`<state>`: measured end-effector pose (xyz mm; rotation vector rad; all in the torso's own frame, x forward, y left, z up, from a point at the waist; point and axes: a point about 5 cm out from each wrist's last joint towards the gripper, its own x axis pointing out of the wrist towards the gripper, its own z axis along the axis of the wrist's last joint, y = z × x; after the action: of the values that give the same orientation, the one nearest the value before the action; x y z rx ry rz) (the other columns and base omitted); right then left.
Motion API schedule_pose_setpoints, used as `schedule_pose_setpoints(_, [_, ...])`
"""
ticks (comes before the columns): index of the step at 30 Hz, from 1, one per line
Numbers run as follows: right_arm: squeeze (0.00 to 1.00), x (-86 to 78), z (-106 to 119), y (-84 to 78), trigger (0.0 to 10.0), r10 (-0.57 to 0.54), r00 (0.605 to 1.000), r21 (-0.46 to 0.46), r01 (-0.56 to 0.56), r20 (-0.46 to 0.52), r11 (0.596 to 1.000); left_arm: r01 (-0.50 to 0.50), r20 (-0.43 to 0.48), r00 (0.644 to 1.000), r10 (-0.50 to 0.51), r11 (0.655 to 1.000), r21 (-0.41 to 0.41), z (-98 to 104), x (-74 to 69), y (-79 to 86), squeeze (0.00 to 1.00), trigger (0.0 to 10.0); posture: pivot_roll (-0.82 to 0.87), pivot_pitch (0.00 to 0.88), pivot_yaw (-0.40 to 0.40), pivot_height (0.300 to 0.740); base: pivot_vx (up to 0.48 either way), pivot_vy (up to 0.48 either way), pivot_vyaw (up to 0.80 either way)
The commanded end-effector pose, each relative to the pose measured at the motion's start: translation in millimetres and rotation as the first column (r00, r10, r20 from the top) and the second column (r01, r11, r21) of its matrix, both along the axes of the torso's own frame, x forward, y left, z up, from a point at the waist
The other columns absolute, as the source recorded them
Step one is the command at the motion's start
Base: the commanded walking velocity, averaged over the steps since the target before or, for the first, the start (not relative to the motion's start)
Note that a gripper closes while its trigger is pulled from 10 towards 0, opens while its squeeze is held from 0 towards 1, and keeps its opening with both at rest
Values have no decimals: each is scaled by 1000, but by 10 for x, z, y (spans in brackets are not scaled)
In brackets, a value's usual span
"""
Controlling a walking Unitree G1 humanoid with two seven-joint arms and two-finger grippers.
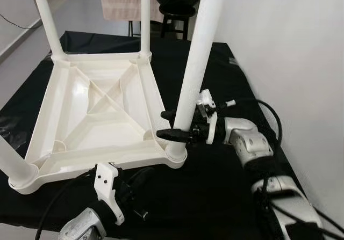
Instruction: Building children table
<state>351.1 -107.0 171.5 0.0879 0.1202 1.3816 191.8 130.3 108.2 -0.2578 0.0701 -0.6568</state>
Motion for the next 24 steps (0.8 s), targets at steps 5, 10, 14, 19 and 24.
schedule_pose_setpoints(5, [0,42,50,95,0,82,996,14,-81,-30,997,-4,-13,1000,4,1000,8,-50,-8,-24,0,10000,185,15,-159,740,0,0,0])
schedule_pose_setpoints(10, [0,21,-26,-8,0,118,992,53,-115,-52,992,-1,-14,1000,2,1000,8,-55,0,-37,0,10000,160,7,-141,740,0,0,0])
schedule_pose_setpoints(14, [0,-48,-137,-152,0,55,998,67,-54,-13,996,-1,-12,1000,1,1000,4,-49,10,-54,0,10000,127,11,-141,740,0,0,0])
schedule_pose_setpoints(19, [0,-221,-538,-198,0,-166,986,-119,164,-5,979,-1,-7,1000,1,1000,-2,-42,15,-68,0,10000,109,15,-151,740,0,0,0])
schedule_pose_setpoints(24, [0,-423,-975,-57,0,-576,817,-320,548,7,773,-1,-3,1000,1,1000,-6,-26,23,-44,0,10000,35,41,-121,740,0,0,0])
